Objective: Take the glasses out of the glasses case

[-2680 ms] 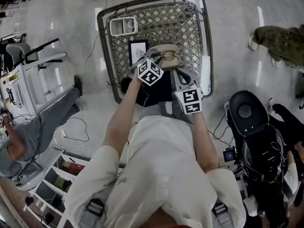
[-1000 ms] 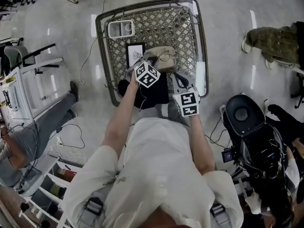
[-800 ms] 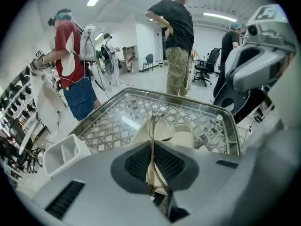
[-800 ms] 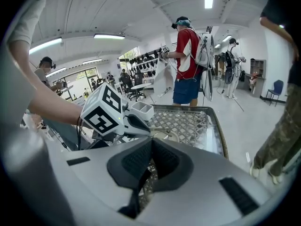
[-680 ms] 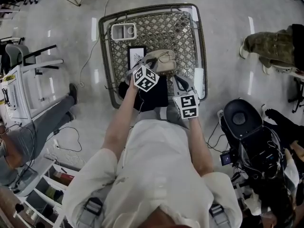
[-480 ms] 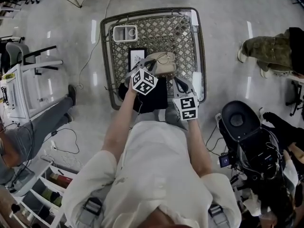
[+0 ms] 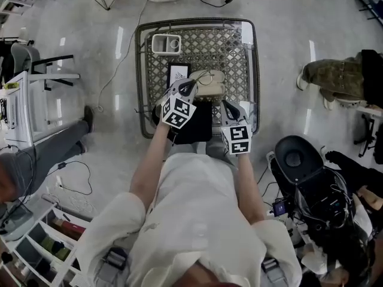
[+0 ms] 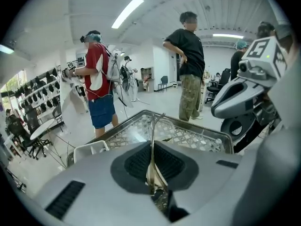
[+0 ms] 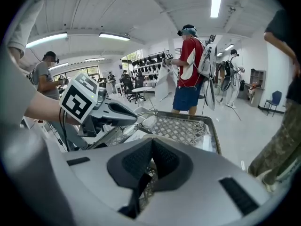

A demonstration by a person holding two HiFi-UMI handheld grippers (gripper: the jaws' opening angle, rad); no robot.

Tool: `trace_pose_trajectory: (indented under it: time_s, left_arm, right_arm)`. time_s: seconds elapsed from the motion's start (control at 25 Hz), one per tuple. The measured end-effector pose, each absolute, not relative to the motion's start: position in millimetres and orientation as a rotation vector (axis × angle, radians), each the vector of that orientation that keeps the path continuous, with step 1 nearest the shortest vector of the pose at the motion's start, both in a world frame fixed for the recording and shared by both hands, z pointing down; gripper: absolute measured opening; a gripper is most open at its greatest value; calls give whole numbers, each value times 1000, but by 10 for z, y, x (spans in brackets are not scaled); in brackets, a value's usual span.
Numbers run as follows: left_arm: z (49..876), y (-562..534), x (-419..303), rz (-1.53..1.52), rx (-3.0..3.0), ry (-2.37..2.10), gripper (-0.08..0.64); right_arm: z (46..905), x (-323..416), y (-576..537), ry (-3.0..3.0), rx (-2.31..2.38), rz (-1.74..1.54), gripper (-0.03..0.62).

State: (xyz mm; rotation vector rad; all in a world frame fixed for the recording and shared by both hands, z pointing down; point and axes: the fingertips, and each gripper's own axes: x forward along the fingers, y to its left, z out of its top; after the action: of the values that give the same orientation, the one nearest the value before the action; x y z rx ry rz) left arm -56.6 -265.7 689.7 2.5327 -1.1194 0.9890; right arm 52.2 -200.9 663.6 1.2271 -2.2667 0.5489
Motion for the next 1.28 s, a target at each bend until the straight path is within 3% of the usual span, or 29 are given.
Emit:
trace_pose_trajectory:
  time_s: [1.28]
  left_arm:
    - [5219, -2129, -958, 488, 2690, -1285, 32]
  right_arm:
    - [5272, 377, -1877, -2417, 1375, 200, 6]
